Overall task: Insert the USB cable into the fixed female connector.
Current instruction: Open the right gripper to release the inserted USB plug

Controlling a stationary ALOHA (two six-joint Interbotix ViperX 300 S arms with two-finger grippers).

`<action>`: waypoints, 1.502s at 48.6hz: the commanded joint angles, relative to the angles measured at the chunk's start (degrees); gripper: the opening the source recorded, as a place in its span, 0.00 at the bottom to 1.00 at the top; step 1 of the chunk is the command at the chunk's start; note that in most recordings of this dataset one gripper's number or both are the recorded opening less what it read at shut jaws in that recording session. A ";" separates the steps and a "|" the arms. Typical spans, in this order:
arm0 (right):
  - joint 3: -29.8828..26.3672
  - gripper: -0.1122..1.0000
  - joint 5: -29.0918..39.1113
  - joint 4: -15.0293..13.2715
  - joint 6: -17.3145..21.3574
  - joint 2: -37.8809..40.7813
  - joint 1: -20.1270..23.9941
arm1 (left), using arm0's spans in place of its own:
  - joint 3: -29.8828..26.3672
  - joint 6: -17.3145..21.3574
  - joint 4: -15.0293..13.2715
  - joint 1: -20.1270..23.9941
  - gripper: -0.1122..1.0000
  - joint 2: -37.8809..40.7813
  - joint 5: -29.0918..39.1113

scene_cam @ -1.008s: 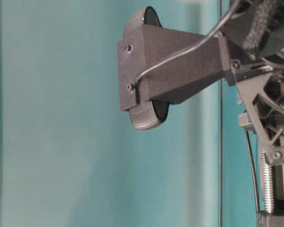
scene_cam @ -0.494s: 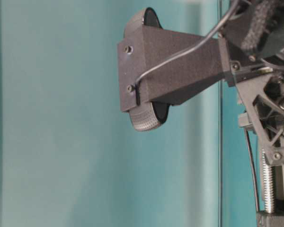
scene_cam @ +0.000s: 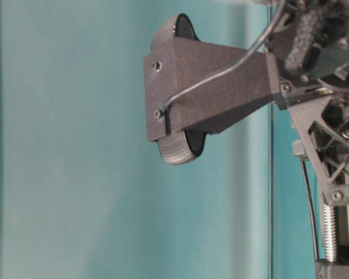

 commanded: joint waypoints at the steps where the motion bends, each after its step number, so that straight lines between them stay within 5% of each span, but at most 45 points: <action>1: 0.18 0.29 -0.09 0.18 -0.18 -1.49 -4.22 | -0.79 -0.53 0.09 0.09 0.99 0.35 -0.44; 33: 0.88 0.29 2.20 0.70 -0.18 -2.72 -4.04 | -0.70 -0.53 0.18 0.09 0.99 0.35 -0.53; 39: 0.53 0.42 2.11 2.72 -0.26 -2.81 -3.96 | -0.70 -0.53 0.09 0.09 0.99 0.35 -0.44; 44: 0.44 0.50 1.93 3.96 -0.44 -2.81 -2.64 | -0.79 -0.53 0.18 0.09 0.99 0.44 -0.44; 73: -2.02 0.51 -1.05 6.77 -2.81 -3.52 4.66 | -0.70 -0.53 0.09 0.09 0.99 0.35 -0.44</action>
